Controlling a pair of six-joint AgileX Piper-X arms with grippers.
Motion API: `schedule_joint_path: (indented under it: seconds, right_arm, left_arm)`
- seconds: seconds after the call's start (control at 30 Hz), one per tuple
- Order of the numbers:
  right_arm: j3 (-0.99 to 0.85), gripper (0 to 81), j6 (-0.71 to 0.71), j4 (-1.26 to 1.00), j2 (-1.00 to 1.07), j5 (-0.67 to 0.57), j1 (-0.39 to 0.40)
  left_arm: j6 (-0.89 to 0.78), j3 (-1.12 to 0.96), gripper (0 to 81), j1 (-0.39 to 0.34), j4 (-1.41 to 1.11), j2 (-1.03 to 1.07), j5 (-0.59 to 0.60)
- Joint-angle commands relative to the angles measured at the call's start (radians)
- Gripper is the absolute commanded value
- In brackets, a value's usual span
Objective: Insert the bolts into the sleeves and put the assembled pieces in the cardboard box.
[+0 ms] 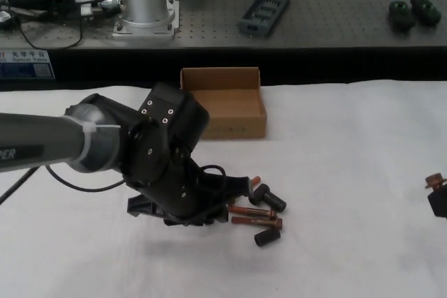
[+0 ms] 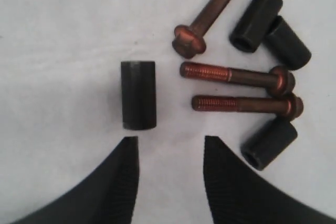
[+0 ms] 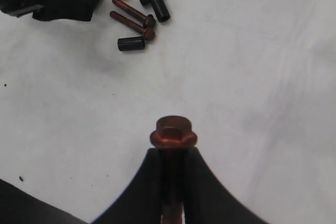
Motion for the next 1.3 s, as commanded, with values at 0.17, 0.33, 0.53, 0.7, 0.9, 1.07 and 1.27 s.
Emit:
schedule_joint_path:
  seconds: [0.17, 0.33, 0.53, 0.7, 0.9, 1.07, 1.27]
  right_arm:
    - [0.005, 2.9, -0.008, -0.004, 0.002, -0.016, 0.001]
    - [0.004, 2.9, -0.008, -0.025, 0.002, -0.016, 0.001]
    - [0.004, 2.9, -0.008, -0.028, 0.002, -0.016, 0.001]
    - [0.004, 2.9, -0.008, -0.028, 0.002, -0.016, 0.001]
    - [0.004, 2.9, -0.008, -0.028, 0.002, -0.016, 0.001]
    - [0.004, 2.9, -0.008, -0.028, 0.002, -0.016, 0.001]
    - [0.004, 2.9, -0.008, -0.028, 0.002, -0.016, 0.001]
  left_arm:
    - [0.104, -0.004, 29.7, -0.001, -0.065, 0.000, -0.101]
    - [0.144, -0.004, 29.7, -0.001, -0.065, 0.000, -0.128]
    - [0.191, -0.004, 29.7, -0.001, -0.065, 0.000, -0.129]
    - [0.206, -0.006, 29.7, -0.001, -0.065, 0.024, -0.118]
    - [0.206, -0.008, 29.7, -0.001, -0.079, 0.062, -0.117]
    - [0.199, -0.008, 29.7, -0.001, -0.150, 0.088, -0.117]
    - [0.192, -0.011, 25.8, -0.001, -0.132, 0.100, -0.117]
